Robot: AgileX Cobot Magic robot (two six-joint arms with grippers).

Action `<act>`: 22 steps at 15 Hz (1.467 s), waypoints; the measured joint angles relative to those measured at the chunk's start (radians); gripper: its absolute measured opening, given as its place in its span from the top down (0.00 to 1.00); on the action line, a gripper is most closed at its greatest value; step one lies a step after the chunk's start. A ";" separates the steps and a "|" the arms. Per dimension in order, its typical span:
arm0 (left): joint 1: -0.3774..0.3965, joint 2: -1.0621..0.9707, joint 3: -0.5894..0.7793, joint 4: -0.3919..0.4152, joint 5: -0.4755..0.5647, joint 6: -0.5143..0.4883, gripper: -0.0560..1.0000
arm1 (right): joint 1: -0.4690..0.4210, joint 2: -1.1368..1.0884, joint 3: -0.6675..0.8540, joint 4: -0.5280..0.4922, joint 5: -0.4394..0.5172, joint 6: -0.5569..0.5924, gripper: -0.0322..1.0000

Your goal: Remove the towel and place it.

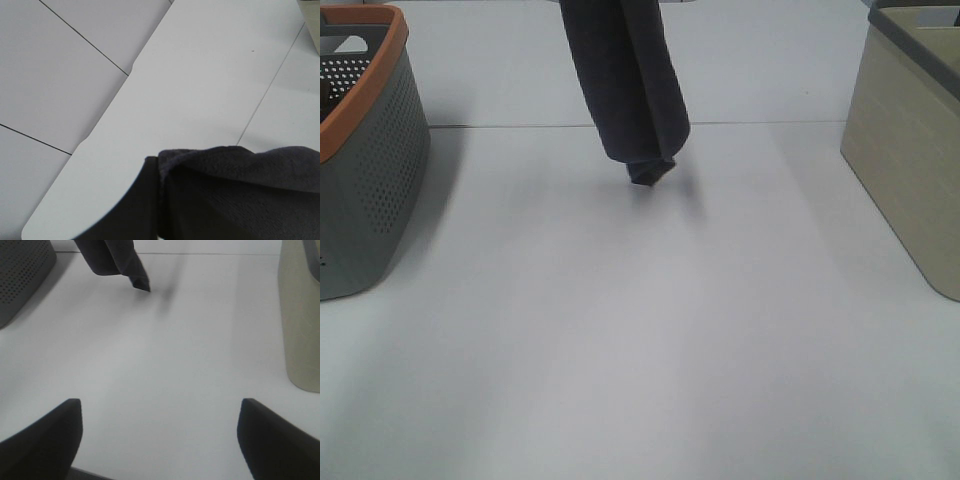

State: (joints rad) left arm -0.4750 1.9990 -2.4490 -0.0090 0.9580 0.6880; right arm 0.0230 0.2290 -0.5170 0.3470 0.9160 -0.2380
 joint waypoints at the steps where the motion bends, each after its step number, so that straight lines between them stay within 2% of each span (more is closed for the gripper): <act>1: 0.000 0.000 0.000 -0.002 0.003 -0.003 0.95 | 0.000 0.032 -0.002 0.040 -0.011 -0.042 0.17; 5: 0.000 0.026 -0.002 -0.042 0.040 -0.029 0.95 | 0.000 0.116 -0.002 0.151 -0.052 -0.175 0.17; 11: -0.054 0.044 -0.002 -0.033 0.081 -0.029 0.95 | 0.000 0.248 -0.002 0.328 -0.161 -0.310 0.17; 12: -0.055 0.045 -0.002 -0.033 0.081 -0.028 0.95 | 0.000 0.290 -0.002 0.375 -0.177 -0.369 0.17; 15: -0.055 0.050 -0.002 -0.045 0.080 0.060 0.95 | 0.000 0.439 -0.002 0.590 -0.233 -0.635 0.17; 19: -0.055 0.050 -0.002 -0.128 0.077 0.349 0.95 | 0.000 0.650 -0.002 0.966 -0.328 -1.109 0.19; 21: -0.055 0.050 -0.002 -0.201 0.077 0.475 0.95 | 0.000 0.759 -0.002 1.206 -0.316 -1.389 0.20; 22: -0.055 0.050 -0.002 -0.238 0.077 0.527 0.95 | 0.000 0.783 -0.002 1.270 -0.305 -1.441 0.20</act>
State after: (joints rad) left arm -0.5300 2.0490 -2.4510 -0.2470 1.0350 1.2150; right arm 0.0230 1.0120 -0.5190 1.6170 0.6110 -1.6790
